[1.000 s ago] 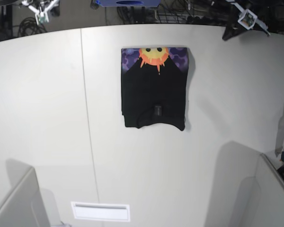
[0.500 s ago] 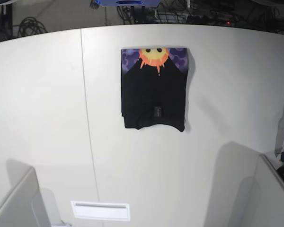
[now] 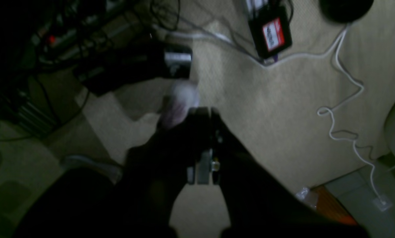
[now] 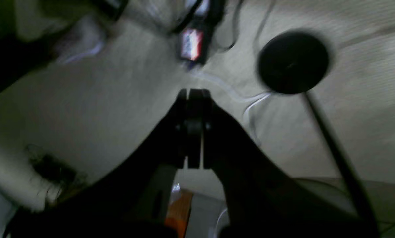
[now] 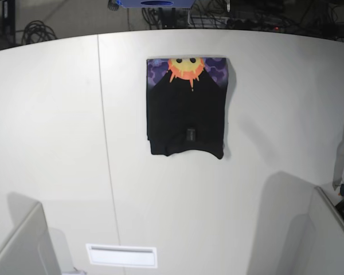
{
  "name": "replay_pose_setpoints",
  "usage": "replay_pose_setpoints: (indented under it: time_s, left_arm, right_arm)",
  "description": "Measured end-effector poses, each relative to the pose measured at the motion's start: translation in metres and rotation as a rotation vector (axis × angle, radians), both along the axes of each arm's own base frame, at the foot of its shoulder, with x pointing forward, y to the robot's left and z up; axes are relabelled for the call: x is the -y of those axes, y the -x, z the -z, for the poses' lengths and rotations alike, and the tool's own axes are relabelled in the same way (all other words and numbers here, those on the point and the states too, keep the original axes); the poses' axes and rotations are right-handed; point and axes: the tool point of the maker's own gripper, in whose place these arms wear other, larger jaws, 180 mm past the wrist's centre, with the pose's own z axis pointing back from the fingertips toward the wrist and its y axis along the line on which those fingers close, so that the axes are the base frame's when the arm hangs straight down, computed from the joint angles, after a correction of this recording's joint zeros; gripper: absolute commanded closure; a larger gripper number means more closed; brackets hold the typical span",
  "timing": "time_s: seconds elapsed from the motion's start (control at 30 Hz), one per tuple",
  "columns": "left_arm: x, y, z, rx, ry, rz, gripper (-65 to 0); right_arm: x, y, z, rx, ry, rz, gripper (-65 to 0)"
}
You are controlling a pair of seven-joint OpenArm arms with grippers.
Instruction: Fold the T-shirt properly
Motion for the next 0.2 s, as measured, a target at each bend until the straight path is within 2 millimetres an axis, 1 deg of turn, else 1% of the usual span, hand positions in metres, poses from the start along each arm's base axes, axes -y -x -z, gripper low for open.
replay_pose_setpoints:
  time_s: [0.03, 0.1, 0.2]
  left_arm:
    - [0.0, 0.0, 0.0, 0.0, 0.0, 0.0, 0.0]
    - [0.002, -0.005, 0.001, 0.01, 0.004, -0.001, 0.0]
    - [0.007, -0.022, 0.005, 0.036, 0.009, -0.007, 0.0]
  right_arm:
    - [0.002, -0.002, 0.001, 0.002, 0.0, -0.002, 0.0]
    - [0.013, -0.011, 0.003, 0.023, 0.015, -0.005, 0.0]
    - [0.031, -0.026, 0.007, 0.058, 0.044, -0.012, 0.0]
